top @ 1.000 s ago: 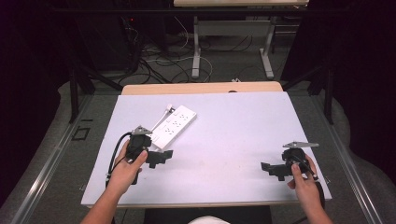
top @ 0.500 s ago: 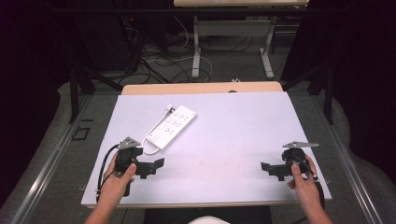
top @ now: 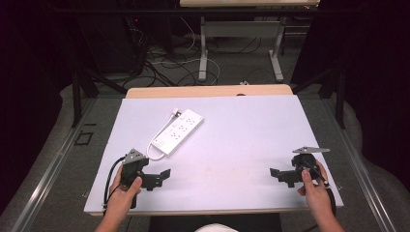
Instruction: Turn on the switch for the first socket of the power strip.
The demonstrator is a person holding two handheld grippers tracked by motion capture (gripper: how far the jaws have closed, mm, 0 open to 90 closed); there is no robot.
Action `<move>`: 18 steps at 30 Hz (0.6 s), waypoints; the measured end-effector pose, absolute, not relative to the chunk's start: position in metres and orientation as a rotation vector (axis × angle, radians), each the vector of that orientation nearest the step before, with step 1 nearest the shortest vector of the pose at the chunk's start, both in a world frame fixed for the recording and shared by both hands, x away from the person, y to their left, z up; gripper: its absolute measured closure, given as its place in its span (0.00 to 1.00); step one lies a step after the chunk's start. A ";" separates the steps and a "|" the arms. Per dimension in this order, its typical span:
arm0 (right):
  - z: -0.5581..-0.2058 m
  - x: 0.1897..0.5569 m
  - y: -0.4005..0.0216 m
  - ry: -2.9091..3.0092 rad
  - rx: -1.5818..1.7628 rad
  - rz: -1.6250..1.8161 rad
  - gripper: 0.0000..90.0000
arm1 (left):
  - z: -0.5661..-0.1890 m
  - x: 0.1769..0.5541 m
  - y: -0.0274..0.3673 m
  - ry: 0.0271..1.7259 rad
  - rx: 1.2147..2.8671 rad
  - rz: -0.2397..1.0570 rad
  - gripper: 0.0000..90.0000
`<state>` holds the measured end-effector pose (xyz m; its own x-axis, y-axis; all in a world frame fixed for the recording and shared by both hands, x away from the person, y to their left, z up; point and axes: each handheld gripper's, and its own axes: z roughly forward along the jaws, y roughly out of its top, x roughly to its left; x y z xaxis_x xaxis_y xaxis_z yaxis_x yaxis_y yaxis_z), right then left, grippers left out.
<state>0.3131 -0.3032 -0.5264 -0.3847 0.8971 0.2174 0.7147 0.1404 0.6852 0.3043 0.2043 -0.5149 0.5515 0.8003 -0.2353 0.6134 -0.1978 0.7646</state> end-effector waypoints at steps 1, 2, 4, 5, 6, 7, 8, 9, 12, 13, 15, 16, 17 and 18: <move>-0.527 0.313 -0.303 2.174 1.575 1.081 0.00 | -0.516 0.304 0.203 1.150 1.895 0.274 0.01; -0.527 0.313 -0.303 2.173 1.573 1.081 0.00 | -0.517 0.304 0.203 1.146 1.900 0.272 0.01; -0.527 0.313 -0.303 2.173 1.576 1.081 0.00 | -0.520 0.304 0.202 1.138 1.914 0.269 0.01; -0.527 0.313 -0.303 2.173 1.576 1.081 0.00 | -0.521 0.303 0.201 1.136 1.918 0.269 0.01; -0.527 0.313 -0.303 2.175 1.575 1.081 0.00 | -0.523 0.303 0.200 1.134 1.914 0.277 0.01; -0.527 0.313 -0.303 2.172 1.577 1.081 0.00 | -0.523 0.304 0.201 1.129 1.933 0.280 0.01; -0.527 0.313 -0.303 2.173 1.576 1.081 0.00 | -0.524 0.304 0.201 1.126 1.939 0.276 0.01; -0.527 0.313 -0.303 2.176 1.575 1.081 0.00 | -0.525 0.304 0.201 1.126 1.941 0.276 0.01; -0.527 0.313 -0.303 2.173 1.579 1.080 0.00 | -0.527 0.303 0.201 1.128 1.939 0.266 0.01; -0.527 0.313 -0.303 2.172 1.581 1.081 0.00 | -0.528 0.304 0.201 1.126 1.936 0.267 0.01; -0.527 0.313 -0.303 2.172 1.581 1.082 0.00 | -0.529 0.304 0.202 1.125 1.939 0.265 0.01; -0.527 0.313 -0.303 2.172 1.580 1.083 0.00 | -0.530 0.304 0.202 1.127 1.938 0.264 0.01; -0.527 0.313 -0.303 2.173 1.580 1.083 0.00 | -0.530 0.304 0.202 1.127 1.942 0.263 0.01; -0.527 0.313 -0.303 2.173 1.581 1.083 0.00 | -0.531 0.304 0.202 1.126 1.941 0.258 0.01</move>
